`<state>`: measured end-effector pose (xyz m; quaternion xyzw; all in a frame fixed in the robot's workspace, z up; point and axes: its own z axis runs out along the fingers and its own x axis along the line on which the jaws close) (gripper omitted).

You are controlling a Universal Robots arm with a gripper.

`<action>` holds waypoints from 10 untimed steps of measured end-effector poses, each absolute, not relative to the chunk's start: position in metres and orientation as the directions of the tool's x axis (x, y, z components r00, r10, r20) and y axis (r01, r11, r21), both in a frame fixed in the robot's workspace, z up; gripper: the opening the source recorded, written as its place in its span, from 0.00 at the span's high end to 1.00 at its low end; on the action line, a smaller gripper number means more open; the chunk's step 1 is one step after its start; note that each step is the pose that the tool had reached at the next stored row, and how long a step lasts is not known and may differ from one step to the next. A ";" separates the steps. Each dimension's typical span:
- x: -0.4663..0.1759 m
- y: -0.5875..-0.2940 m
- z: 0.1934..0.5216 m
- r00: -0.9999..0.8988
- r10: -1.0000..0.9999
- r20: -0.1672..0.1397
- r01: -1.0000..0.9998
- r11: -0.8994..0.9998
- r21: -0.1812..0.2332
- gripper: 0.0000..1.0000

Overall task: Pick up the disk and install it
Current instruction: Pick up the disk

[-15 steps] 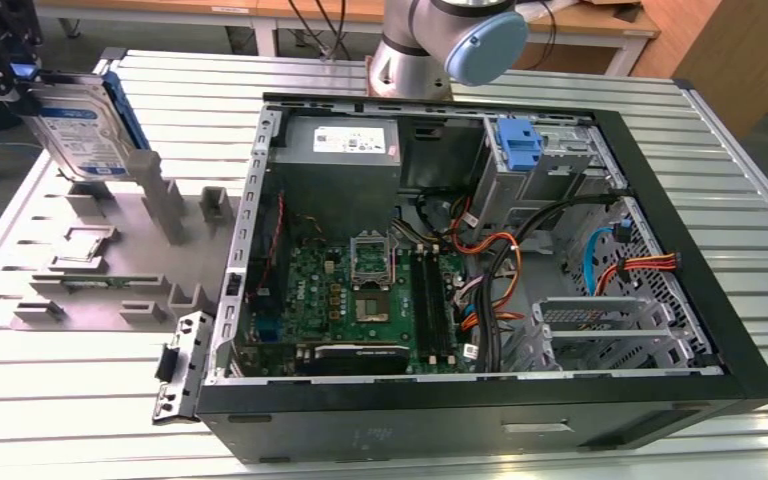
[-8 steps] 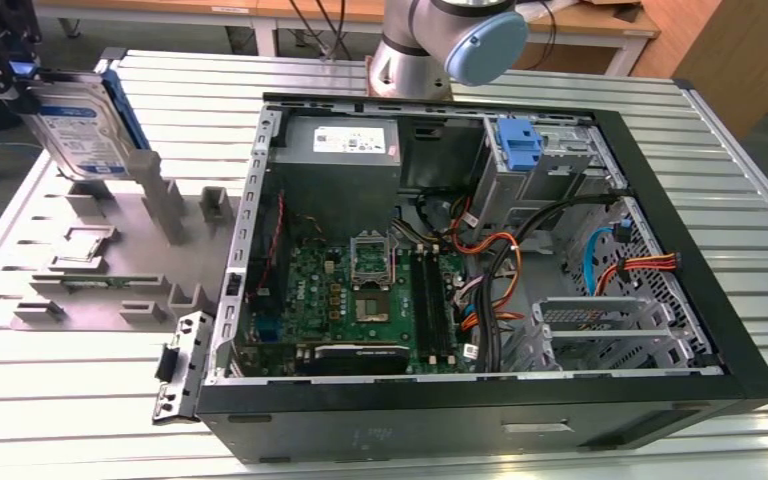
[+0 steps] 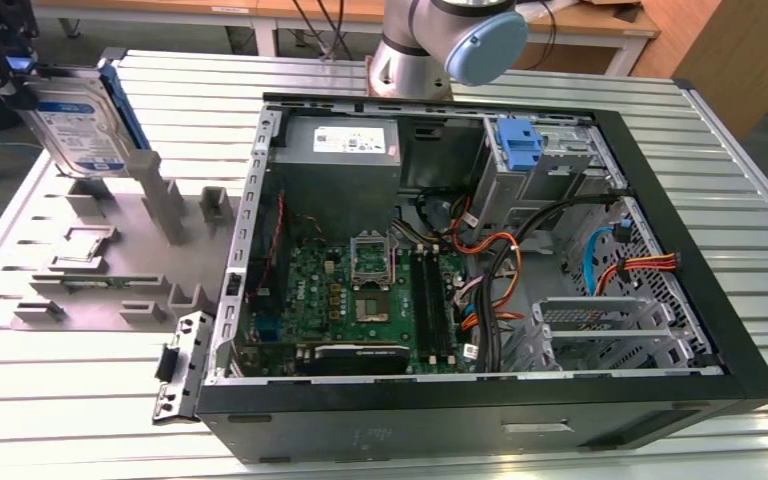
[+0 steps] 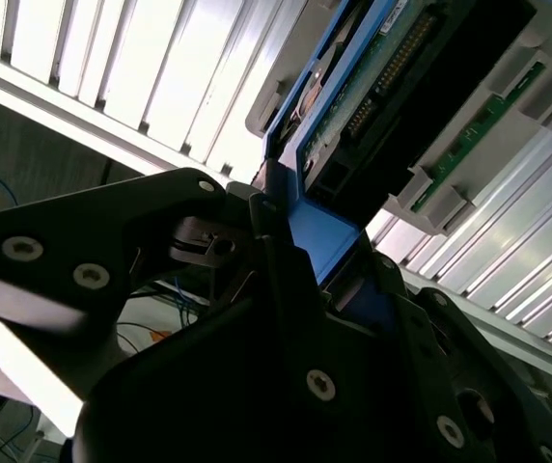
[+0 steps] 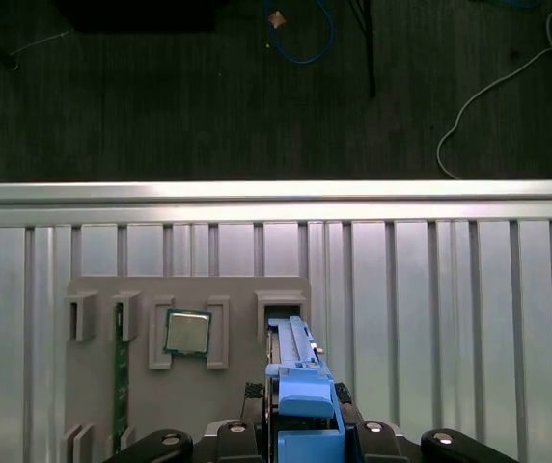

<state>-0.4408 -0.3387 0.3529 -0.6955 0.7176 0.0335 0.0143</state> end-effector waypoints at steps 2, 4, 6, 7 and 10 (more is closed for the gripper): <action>-0.441 -0.339 0.354 -0.032 -0.997 -0.067 -0.999 0.030 0.028 0.63; -0.441 -0.339 0.355 -0.032 -0.997 -0.067 -0.999 0.030 0.028 0.63; -0.441 -0.339 0.356 -0.032 -0.997 -0.067 -0.999 0.030 0.028 0.63; -0.441 -0.339 0.356 -0.032 -0.997 -0.067 -0.999 0.030 0.028 0.63; -0.441 -0.339 0.357 -0.032 -0.997 -0.067 -0.999 0.030 0.028 0.63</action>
